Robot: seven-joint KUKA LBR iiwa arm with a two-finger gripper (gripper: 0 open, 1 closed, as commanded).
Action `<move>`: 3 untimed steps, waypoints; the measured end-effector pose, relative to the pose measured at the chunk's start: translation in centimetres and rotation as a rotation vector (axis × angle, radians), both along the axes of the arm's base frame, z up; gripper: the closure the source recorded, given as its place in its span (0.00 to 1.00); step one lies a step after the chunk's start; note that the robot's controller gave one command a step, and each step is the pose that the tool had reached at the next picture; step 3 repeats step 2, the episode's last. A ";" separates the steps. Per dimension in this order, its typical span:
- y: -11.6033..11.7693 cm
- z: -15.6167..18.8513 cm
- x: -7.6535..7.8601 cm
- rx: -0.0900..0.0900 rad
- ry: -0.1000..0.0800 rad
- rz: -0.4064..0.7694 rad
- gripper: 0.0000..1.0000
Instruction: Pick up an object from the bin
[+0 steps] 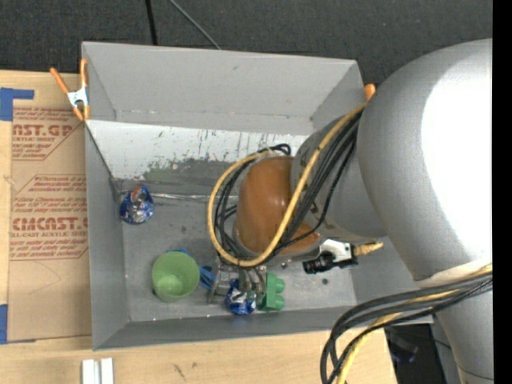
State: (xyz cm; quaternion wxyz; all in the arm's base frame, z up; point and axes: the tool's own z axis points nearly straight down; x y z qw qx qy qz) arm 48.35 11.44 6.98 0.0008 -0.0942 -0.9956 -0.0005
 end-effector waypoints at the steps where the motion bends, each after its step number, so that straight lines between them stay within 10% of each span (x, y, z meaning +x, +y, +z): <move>1: -1.4 12.5 2.7 0.001 -0.011 0.030 1.00; 2: -2.2 22.1 0.2 -0.001 -0.007 0.591 1.00; 3: -2.2 22.1 0.2 -0.001 -0.007 0.591 1.00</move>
Offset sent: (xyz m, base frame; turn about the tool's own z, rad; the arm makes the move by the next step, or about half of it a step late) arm 0.0251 -0.0145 0.1210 -0.0292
